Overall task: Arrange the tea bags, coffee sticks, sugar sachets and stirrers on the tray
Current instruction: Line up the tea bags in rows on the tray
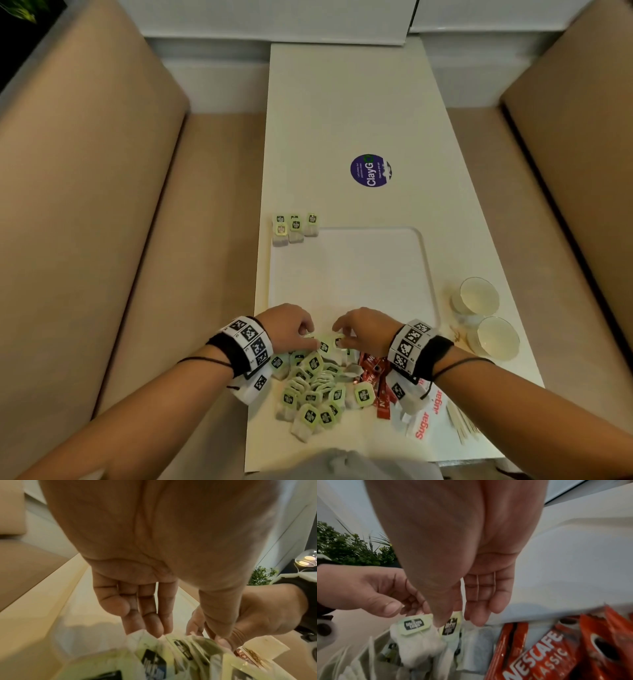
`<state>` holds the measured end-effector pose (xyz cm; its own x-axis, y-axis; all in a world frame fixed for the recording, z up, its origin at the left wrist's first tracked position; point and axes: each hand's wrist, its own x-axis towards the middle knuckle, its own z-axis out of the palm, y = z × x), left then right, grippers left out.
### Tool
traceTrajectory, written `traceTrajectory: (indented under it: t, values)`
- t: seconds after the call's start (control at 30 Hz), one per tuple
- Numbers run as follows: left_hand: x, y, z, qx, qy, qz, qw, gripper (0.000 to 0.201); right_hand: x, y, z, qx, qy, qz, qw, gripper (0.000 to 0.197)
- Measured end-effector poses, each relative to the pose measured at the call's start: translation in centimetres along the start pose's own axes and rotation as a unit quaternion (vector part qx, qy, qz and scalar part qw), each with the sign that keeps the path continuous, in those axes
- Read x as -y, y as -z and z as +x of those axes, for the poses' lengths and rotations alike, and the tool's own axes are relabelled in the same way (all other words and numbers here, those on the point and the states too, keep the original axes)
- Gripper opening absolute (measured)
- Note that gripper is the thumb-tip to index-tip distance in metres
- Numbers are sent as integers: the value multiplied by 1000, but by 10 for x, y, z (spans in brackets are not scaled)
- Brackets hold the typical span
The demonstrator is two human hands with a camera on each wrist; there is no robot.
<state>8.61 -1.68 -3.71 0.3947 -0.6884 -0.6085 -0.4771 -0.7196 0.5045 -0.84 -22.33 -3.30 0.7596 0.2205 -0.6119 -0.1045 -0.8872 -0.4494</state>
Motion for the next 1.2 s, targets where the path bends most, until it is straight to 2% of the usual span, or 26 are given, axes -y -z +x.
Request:
traceTrajectory:
  t: [0.3, 0.4, 0.57, 0.73, 0.93, 1.2]
  values:
    - [-14, -5, 2, 17, 25, 28, 999, 48, -3, -7, -7, -36, 1, 19, 999, 27]
    - [-18, -4, -2, 20, 13, 19, 1000, 36, -8, -8, -12, -48, 10, 32, 998, 22]
    - [-21, -5, -3, -4, -14, -15, 1000, 20, -14, -11, -20, -73, 21, 49, 996, 17]
    - [-26, 1, -8, -29, -26, -51, 998, 15, -17, -8, -31, -114, 19, 74, 991, 18]
    - [-25, 14, -10, -36, -16, -156, 987, 6, -19, 0, -47, -137, 2, 122, 983, 11]
    - [-14, 19, -7, -90, 2, -254, 963, 21, -9, 20, -65, -133, 9, 163, 978, 9]
